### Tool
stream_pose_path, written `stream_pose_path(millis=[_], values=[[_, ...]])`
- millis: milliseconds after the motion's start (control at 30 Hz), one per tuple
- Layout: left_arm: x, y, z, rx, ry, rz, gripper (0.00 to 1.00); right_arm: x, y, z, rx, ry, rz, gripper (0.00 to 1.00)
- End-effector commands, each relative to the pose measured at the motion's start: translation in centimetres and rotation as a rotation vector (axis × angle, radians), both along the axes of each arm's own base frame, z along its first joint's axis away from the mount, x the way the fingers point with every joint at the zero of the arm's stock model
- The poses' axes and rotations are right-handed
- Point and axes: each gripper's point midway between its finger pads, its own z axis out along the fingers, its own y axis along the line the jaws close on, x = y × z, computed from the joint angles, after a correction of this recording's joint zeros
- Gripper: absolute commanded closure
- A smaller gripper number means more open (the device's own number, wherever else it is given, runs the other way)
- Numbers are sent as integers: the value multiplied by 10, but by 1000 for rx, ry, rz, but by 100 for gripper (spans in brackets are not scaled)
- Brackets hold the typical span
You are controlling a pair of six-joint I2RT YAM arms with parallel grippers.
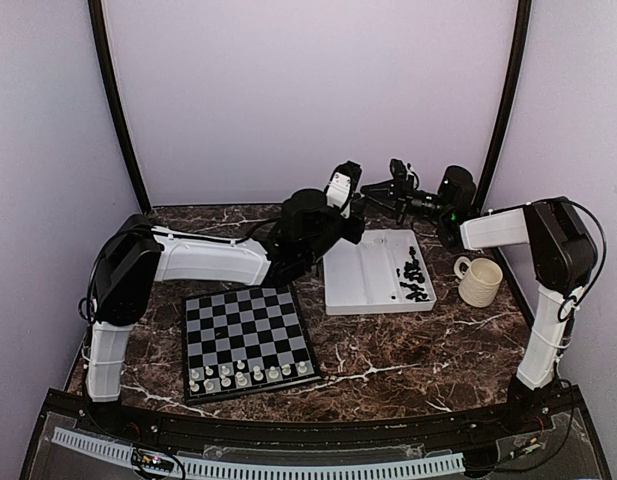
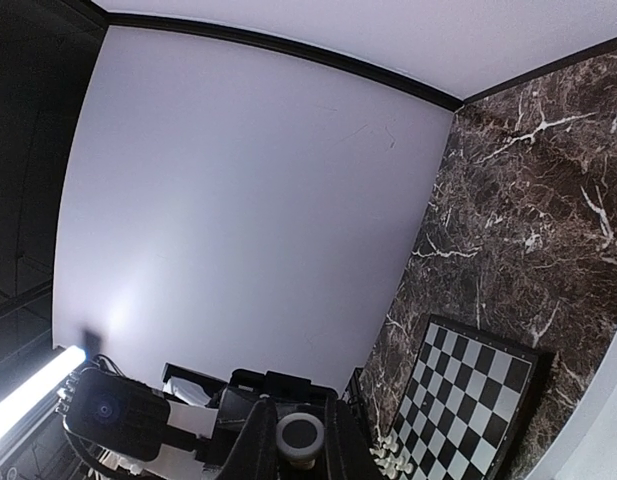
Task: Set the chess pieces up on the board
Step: Pass from the right arm to the left
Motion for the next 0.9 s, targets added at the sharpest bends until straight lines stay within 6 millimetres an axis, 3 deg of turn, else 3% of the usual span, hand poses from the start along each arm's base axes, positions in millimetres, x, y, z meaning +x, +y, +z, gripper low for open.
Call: stream_pose_path(millis=[0, 133, 267, 300, 333, 367, 400, 433, 467, 500, 533, 567, 600, 633, 667, 700, 733, 867], values=[[1, 0, 1, -2, 2, 8, 84, -19, 5, 25, 23, -95, 38, 100], [0, -1, 4, -2, 0, 0, 93, -20, 6, 22, 12, -92, 40, 96], [-3, 4, 14, 17, 3, -3, 100, -20, 3, 19, -38, -145, 56, 73], [-5, 6, 11, 44, 20, -5, 100, -19, 0, 19, -61, -172, 54, 69], [-6, 11, 22, 44, 22, -5, 100, -16, -7, 19, -86, -193, 43, 65], [-9, 13, 15, 80, 70, -27, 100, -12, -16, 18, -111, -215, 25, 63], [-10, 20, 32, 74, 83, -33, 100, -8, -26, 16, -140, -234, 3, 60], [-16, 23, 17, 133, 168, -69, 100, -3, -37, 13, -168, -248, -22, 58], [-16, 32, 33, 114, 193, -79, 100, 3, -52, 11, -200, -272, -55, 57], [-25, 36, 15, 162, 309, -117, 100, 6, -64, 9, -232, -299, -75, 54], [-23, 46, 32, 146, 338, -130, 100, 9, -75, 9, -259, -330, -86, 53], [-37, 52, 11, 197, 474, -183, 100, 9, -84, 8, -286, -369, -87, 51], [-35, 62, 22, 180, 510, -191, 100, 10, -92, 9, -319, -407, -92, 50], [-50, 70, 4, 219, 637, -231, 100, 11, -99, 7, -367, -458, -99, 48], [-49, 80, 10, 212, 677, -233, 100, 10, -105, 3, -418, -496, -101, 48], [-64, 89, -3, 248, 778, -257, 100, 8, -108, -1, -474, -568, -95, 47], [-67, 97, 2, 252, 805, -258, 100, 5, -112, -6, -528, -608, -93, 47], [-106, 135, -17, 395, 1013, -224, 100, -20, -117, -29, -635, -708, -33, 44]])
